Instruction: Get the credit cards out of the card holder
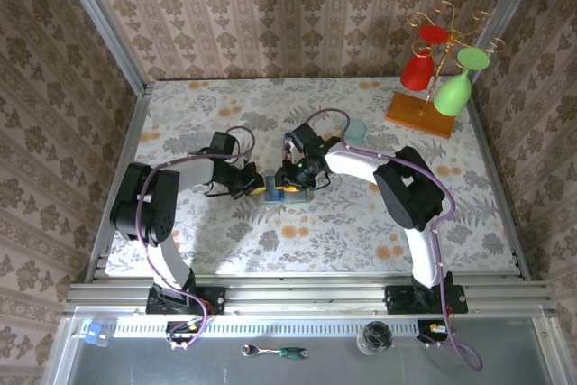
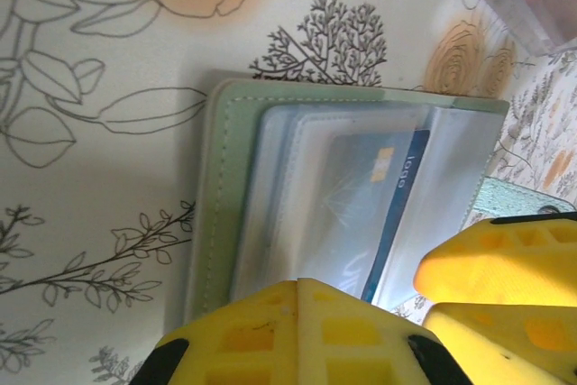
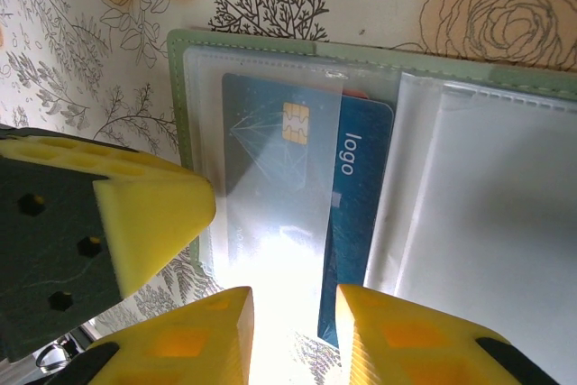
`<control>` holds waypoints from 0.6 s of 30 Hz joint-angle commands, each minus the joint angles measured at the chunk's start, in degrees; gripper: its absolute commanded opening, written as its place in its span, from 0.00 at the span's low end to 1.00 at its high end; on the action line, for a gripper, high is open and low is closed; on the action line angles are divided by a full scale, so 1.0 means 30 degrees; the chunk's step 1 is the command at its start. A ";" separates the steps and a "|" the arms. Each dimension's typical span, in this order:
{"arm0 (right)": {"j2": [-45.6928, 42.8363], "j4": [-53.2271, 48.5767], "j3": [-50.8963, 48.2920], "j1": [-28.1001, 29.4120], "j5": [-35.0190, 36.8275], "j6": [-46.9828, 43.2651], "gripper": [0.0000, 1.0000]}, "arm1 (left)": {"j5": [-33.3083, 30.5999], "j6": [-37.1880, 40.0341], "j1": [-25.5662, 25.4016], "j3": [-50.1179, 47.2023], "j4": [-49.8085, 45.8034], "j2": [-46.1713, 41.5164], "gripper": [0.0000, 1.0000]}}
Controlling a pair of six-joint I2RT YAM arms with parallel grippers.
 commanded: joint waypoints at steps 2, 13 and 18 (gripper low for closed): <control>-0.0218 -0.0275 -0.0131 -0.0094 0.0116 0.0067 0.31 | -0.0218 0.0476 -0.0059 0.0024 -0.0537 0.0446 0.02; 0.0319 -0.0279 -0.0221 -0.0108 0.0139 0.0225 0.32 | -0.0298 0.0602 0.0117 -0.0224 -0.0888 0.0519 0.01; 0.0652 -0.0243 -0.0153 -0.0123 -0.0082 0.0278 0.32 | -0.0304 0.0583 0.0202 -0.0249 -0.0897 0.0444 0.01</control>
